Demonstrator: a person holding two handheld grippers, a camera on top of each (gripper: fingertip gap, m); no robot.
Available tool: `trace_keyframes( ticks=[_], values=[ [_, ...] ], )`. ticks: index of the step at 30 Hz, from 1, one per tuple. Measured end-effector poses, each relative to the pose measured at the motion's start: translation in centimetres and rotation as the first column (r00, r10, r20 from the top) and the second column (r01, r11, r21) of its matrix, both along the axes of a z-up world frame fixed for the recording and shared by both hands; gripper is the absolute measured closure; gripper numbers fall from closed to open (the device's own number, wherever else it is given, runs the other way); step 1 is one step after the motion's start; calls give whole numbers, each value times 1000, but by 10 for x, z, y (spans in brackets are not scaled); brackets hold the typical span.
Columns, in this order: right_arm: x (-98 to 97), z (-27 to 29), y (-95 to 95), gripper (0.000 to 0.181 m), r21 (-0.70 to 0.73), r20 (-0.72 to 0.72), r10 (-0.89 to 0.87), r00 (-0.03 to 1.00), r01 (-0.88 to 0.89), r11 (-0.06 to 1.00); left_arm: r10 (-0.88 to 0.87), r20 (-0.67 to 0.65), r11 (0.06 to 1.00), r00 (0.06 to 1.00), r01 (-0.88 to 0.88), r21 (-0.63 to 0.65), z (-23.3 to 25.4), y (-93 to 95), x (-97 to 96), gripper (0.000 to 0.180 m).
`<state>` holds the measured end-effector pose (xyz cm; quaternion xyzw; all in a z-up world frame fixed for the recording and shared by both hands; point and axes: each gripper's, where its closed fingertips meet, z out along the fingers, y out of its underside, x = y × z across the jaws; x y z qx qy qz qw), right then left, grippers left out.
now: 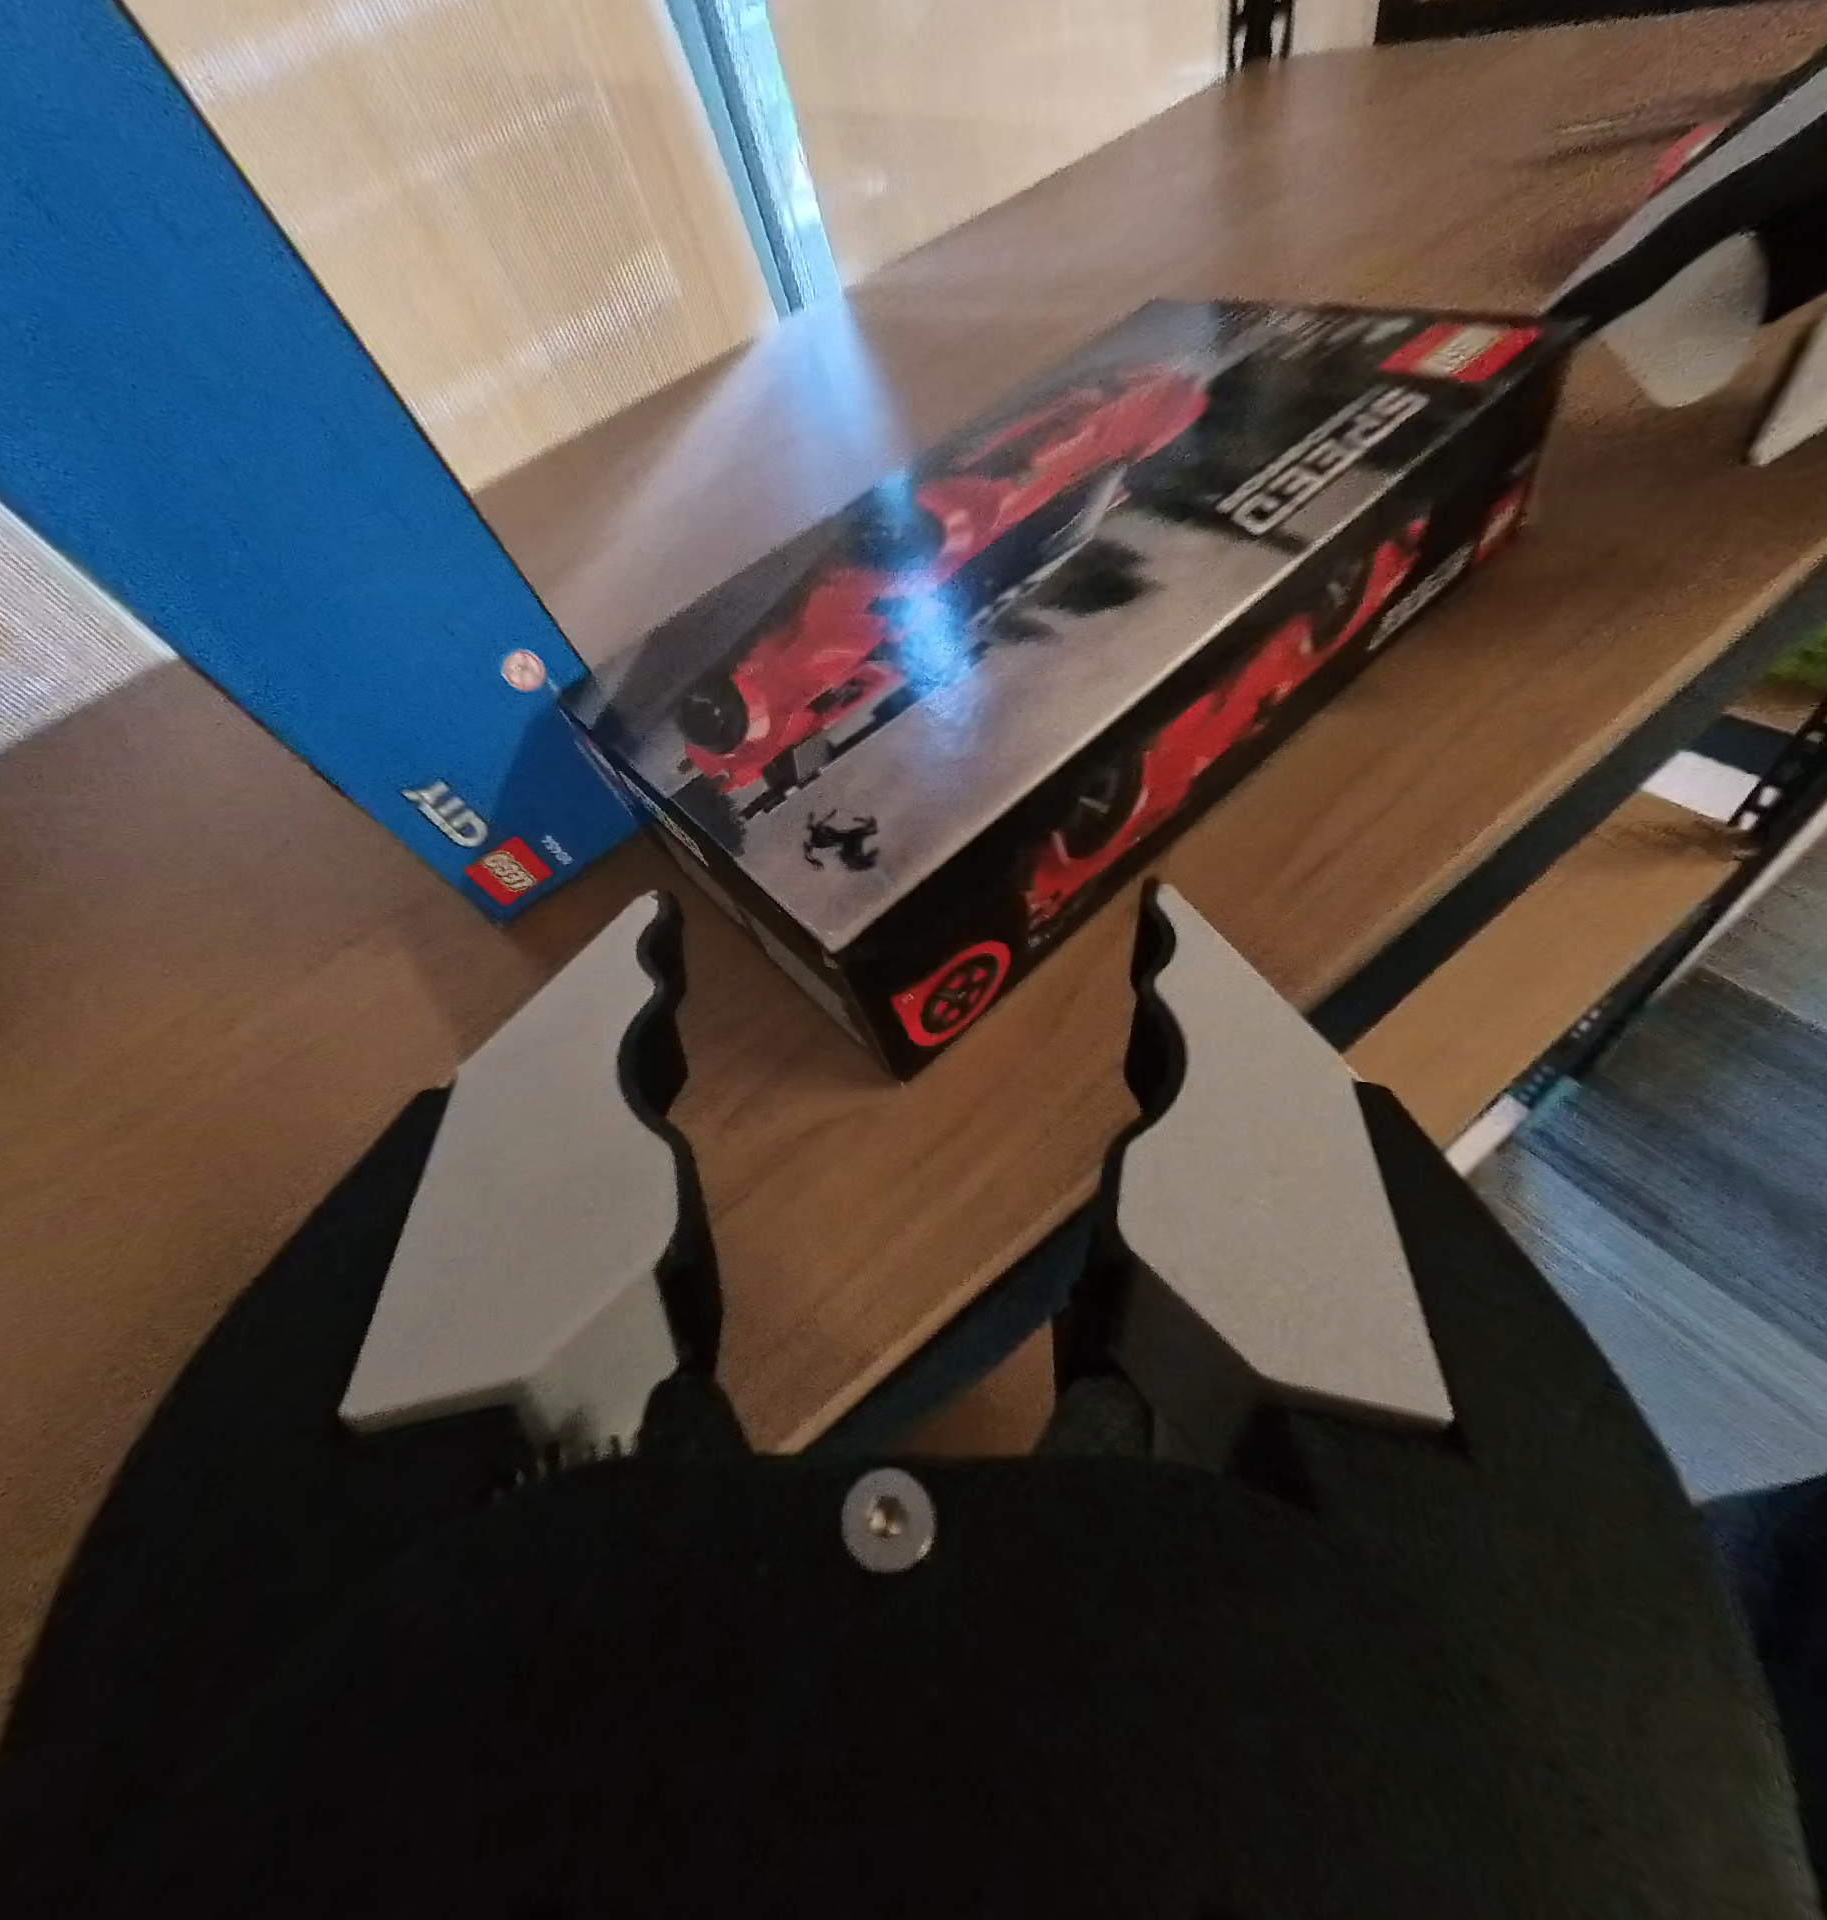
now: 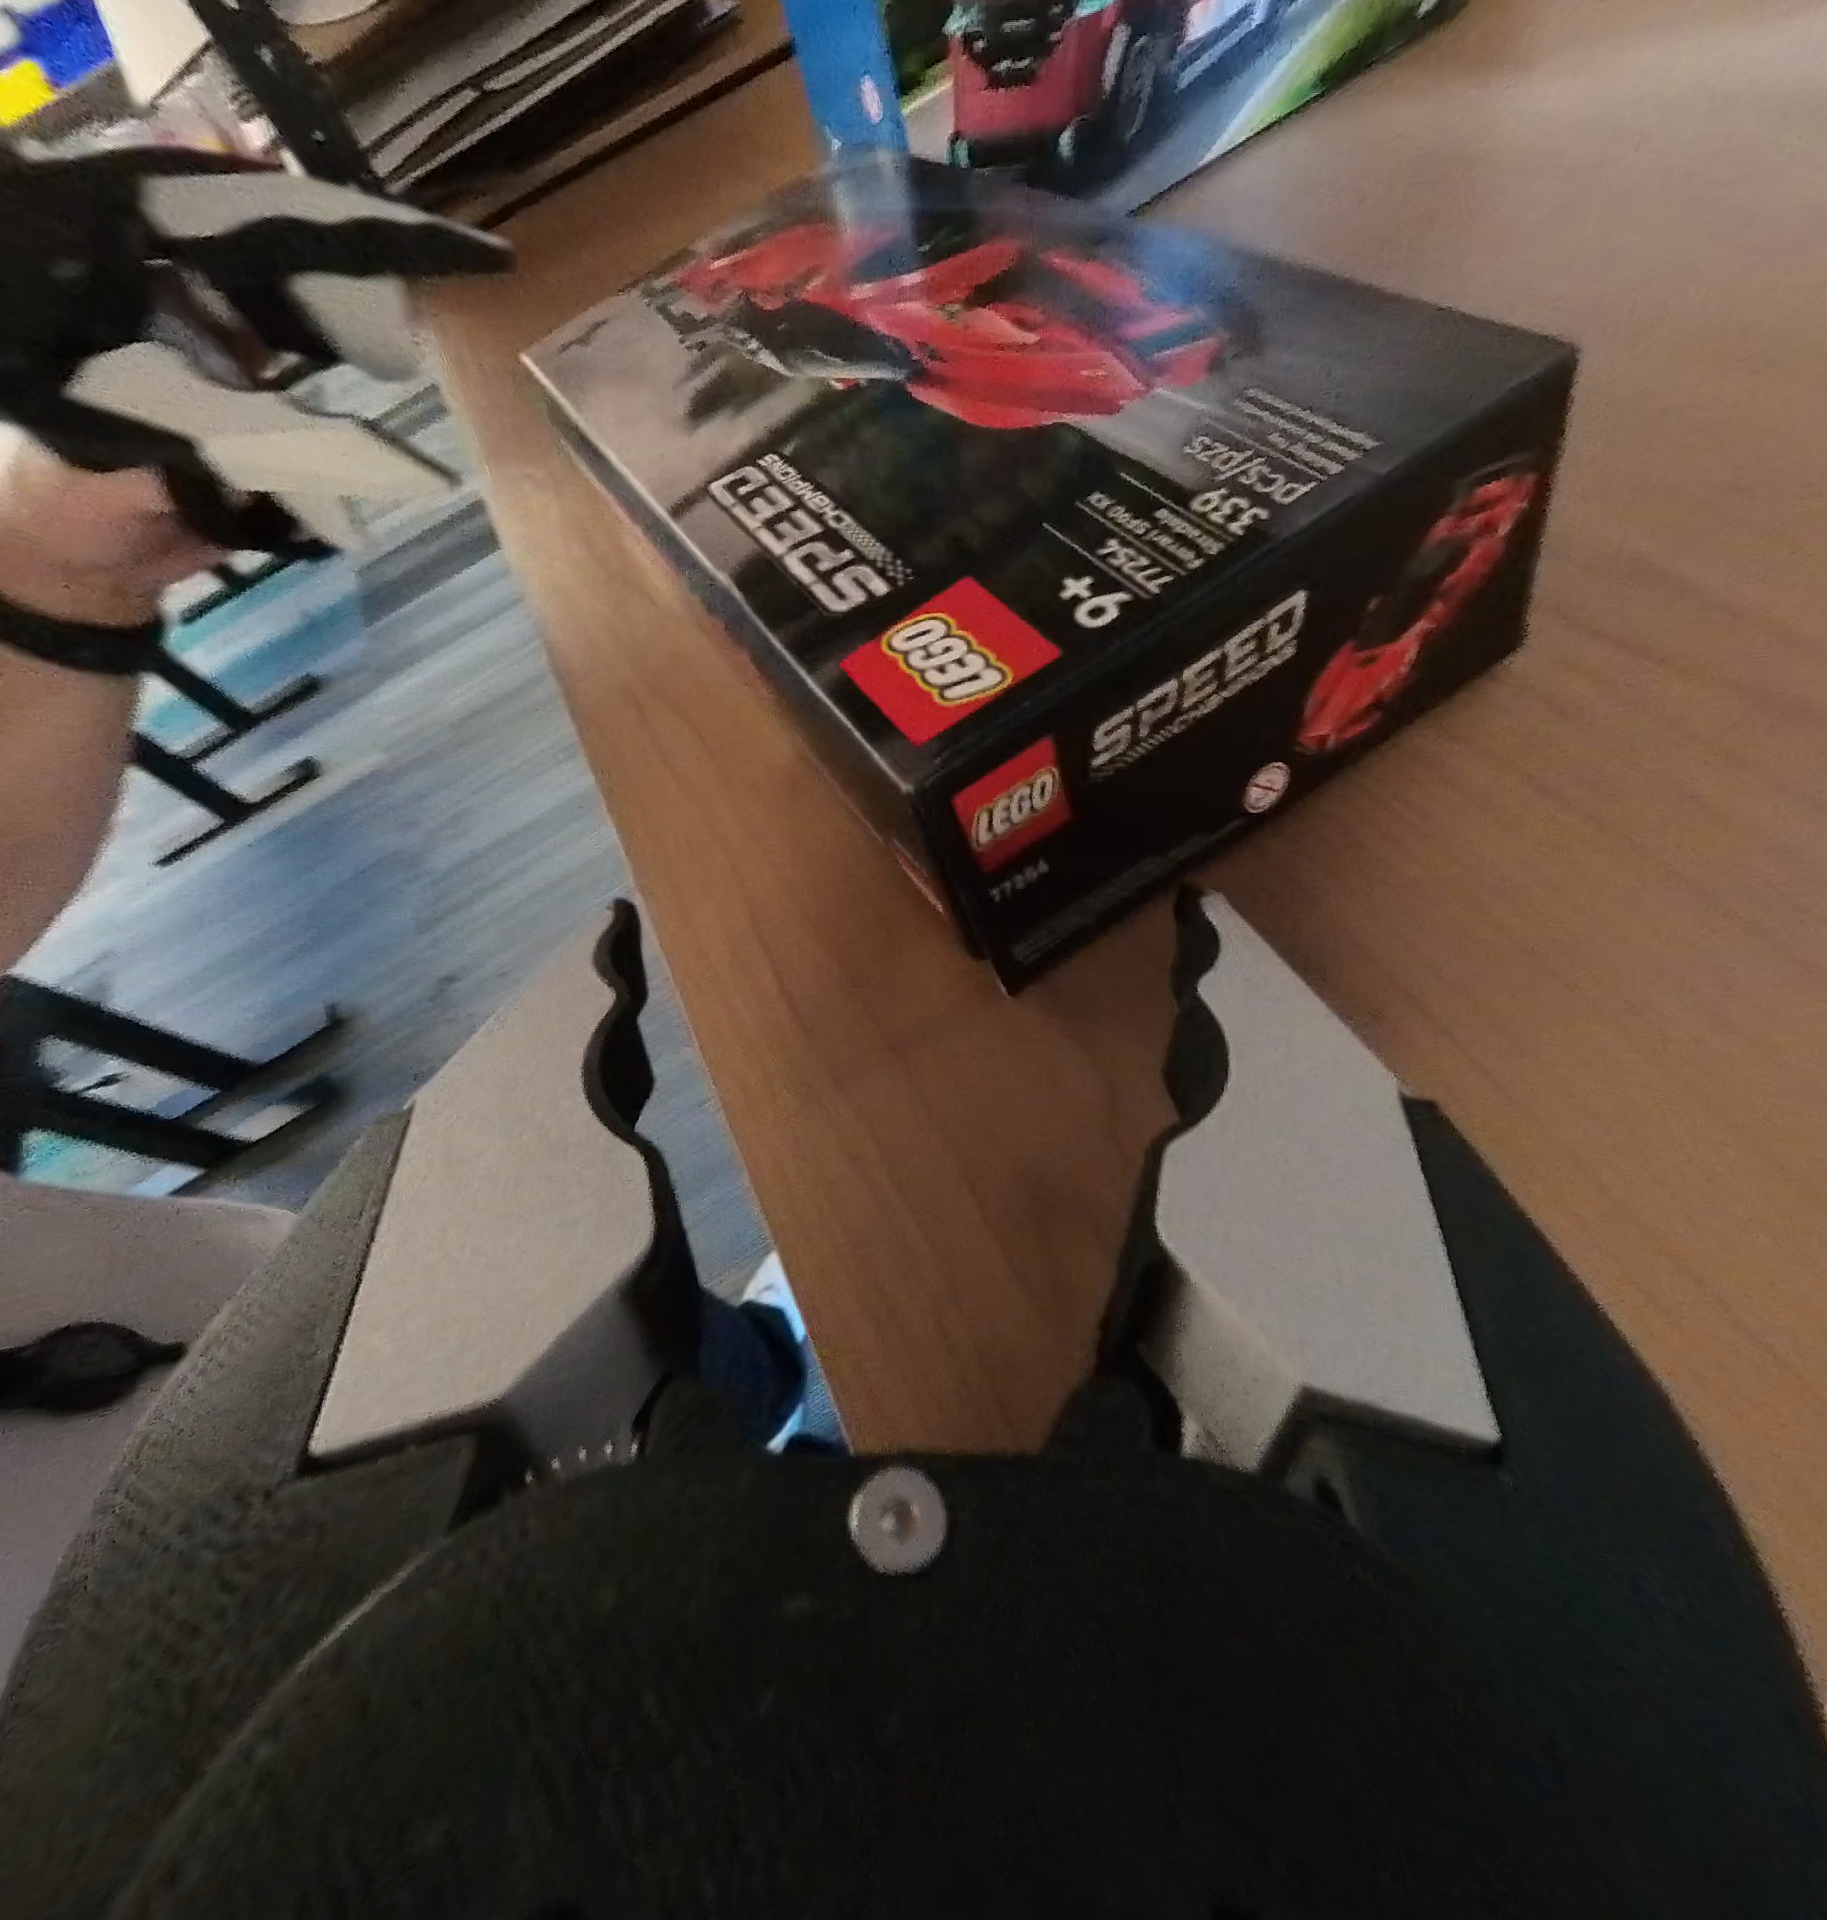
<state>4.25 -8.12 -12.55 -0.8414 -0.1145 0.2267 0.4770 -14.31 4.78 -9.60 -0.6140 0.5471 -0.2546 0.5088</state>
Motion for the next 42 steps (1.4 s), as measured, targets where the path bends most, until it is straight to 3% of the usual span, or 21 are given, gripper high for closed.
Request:
trace_keyframes(
  ticks=[4, 9, 13, 18, 21, 30, 35, 37, 42],
  values=[
    [11, -7, 12, 81, 1, 159, -28, 987, 28, 1000, -32, -106, 997, 994, 24, -80, -25, 3, 19, 91],
    [-12, -22, 12, 91, -104, 185, 67, 980, -49, 993, 65, -65, 987, 996, -74, -142, -28, 11, 30, 94],
    [3, -30, 16, 97, -103, 412, 12, 911, 33, 994, 96, -78, 988, 992, -104, -113, -29, 5, 36, 101],
    [18, -25, 14, 116, -72, 428, -67, 901, 108, 991, 107, -77, 989, 991, -114, -95, -29, -6, 39, 102],
    [18, -14, 10, 116, -47, 397, -79, 914, 106, 993, 118, -47, 987, 992, -123, -107, -28, -12, 38, 101],
    [4, 88, 2, 106, 221, 506, -157, 848, 48, 974, 110, 26, 977, 994, -103, -186, -32, -21, 41, 103],
    [-29, 152, 12, 107, 442, 572, -199, 796, -94, 892, 110, -50, 984, 993, -116, -134, -48, -19, 47, 101],
    [-42, 165, 21, 107, 482, 606, -197, 770, -159, 862, 136, -99, 985, 986, -145, -91, -54, -14, 45, 106],
    [-70, 184, 48, 100, 519, 659, -186, 728, -262, 813, 161, -120, 975, 980, -177, -134, -56, -9, 40, 103]
  ],
)
